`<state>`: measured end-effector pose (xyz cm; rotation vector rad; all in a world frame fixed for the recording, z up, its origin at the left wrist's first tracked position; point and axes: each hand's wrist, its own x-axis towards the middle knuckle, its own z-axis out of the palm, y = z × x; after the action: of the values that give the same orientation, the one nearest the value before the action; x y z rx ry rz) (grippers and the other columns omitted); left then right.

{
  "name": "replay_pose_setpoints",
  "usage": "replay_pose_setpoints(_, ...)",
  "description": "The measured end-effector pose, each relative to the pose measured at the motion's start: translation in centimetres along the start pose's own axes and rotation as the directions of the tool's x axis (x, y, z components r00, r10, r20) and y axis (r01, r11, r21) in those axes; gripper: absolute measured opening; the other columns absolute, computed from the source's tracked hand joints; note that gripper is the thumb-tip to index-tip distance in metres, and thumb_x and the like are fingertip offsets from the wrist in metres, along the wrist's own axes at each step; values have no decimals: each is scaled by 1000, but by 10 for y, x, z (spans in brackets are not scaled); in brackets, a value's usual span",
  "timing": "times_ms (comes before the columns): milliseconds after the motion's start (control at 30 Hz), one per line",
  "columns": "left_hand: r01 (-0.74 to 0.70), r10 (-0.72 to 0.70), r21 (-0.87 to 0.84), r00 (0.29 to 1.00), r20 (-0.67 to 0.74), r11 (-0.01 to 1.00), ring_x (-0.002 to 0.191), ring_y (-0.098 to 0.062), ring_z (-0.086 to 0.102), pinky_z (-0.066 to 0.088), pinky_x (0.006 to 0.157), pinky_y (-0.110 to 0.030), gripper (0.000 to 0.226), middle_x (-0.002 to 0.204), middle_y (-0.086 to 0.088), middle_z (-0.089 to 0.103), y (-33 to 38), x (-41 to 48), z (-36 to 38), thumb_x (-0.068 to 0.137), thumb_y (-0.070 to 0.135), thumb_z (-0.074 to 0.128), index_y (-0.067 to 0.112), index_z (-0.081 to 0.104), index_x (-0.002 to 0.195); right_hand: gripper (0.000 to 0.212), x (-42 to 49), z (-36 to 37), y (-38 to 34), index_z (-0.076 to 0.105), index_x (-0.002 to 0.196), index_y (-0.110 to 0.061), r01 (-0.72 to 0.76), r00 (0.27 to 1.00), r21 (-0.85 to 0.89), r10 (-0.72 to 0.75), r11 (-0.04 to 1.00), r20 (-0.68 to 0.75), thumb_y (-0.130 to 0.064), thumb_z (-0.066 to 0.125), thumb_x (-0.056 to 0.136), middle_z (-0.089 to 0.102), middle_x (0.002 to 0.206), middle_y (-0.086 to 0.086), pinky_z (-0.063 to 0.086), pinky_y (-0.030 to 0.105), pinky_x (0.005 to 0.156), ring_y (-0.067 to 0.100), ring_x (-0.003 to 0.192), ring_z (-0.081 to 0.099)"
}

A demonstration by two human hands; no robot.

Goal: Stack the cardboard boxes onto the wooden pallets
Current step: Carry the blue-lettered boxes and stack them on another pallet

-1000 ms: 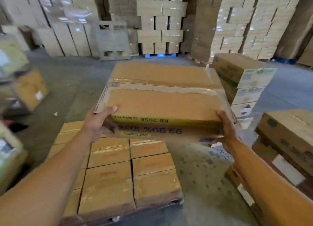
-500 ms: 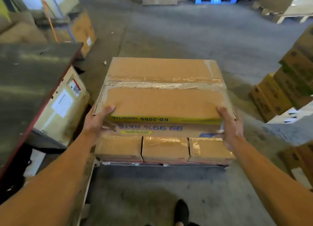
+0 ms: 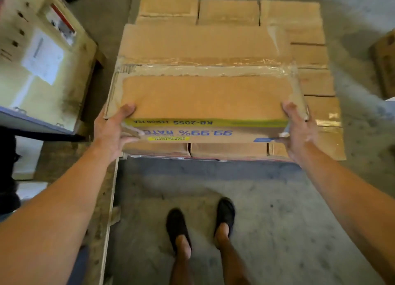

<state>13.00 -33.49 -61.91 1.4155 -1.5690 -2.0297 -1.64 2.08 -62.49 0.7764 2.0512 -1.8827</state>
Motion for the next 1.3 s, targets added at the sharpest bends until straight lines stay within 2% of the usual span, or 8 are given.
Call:
replay_pose_setpoints(100, 14, -15, 33, 1000, 24, 999, 99, -31, 73, 55, 83, -67, 64, 110, -4, 75, -34, 36, 4, 68, 33, 88, 15, 61, 124, 54, 25, 12, 40, 52, 131, -39, -6, 1000, 34, 7, 999, -29, -43, 77, 83, 69, 104, -17, 59, 61, 77, 15, 104, 69)
replay_pose_setpoints(233, -15, 14, 42, 1000, 22, 999, 103, -29, 70, 52, 87, -68, 27, 104, 1, 71, -78, 67, 10, 87, 20, 76, 27, 55, 102, 61, 49, 20, 85, 50, 140, -35, -45, 997, 62, 49, 997, -54, -39, 76, 85, 69, 112, -11, 62, 54, 71, 19, 106, 69)
replay_pose_setpoints(433, 13, -13, 8, 1000, 24, 1000, 102, -23, 70, 54, 84, -66, 31, 106, 6, 71, -122, 83, 18, 85, 22, 79, 31, 56, 104, 58, 71, 15, 120, 49, 142, -27, -16, 998, 71, 20, 997, -52, -34, 72, 90, 67, 115, -4, 60, 39, 51, 25, 108, 68)
replay_pose_setpoints(633, 14, -15, 18, 1000, 27, 1000, 113, -27, 66, 55, 83, -65, 37, 121, 4, 66, -141, 90, 22, 84, 24, 80, 35, 53, 108, 54, 86, 10, 140, 50, 137, -31, 9, 999, 50, -7, 999, -40, -37, 72, 89, 68, 118, -3, 62, 43, 63, 25, 112, 67)
replay_pose_setpoints(833, 28, -28, 5, 999, 33, 1000, 104, -21, 71, 55, 86, -64, 26, 94, 11, 75, -147, 96, 38, 85, 24, 80, 27, 59, 100, 36, 98, 4, 146, 52, 120, -40, 18, 998, 86, -12, 996, -67, -36, 71, 89, 67, 120, -3, 62, 44, 64, 25, 114, 66)
replay_pose_setpoints(1000, 51, -53, 26, 996, 69, 998, 105, -17, 72, 58, 82, -58, 85, 116, 3, 74, -157, 97, 37, 58, 42, 91, 14, 60, 131, 70, 105, -5, 159, 46, 147, -33, -1, 997, 75, 7, 997, -80, -42, 74, 84, 65, 126, -4, 62, 43, 78, 18, 114, 64)
replay_pose_setpoints(1167, 50, -51, 43, 998, 24, 998, 107, -13, 69, 55, 93, -59, 33, 108, 11, 71, -175, 94, 38, 85, 22, 80, 30, 60, 110, 63, 107, -11, 175, 48, 146, -32, -11, 996, 55, 15, 998, -85, -38, 71, 88, 66, 120, -6, 56, 35, 76, 14, 108, 65)
replay_pose_setpoints(1300, 59, -59, 46, 998, 8, 997, 110, -14, 67, 56, 93, -56, 35, 117, 7, 68, -176, 95, 40, 86, 21, 79, 28, 58, 113, 69, 109, -12, 178, 44, 148, -34, -17, 996, 35, 20, 999, -91, -42, 73, 86, 63, 115, -11, 57, 37, 82, 12, 108, 62)
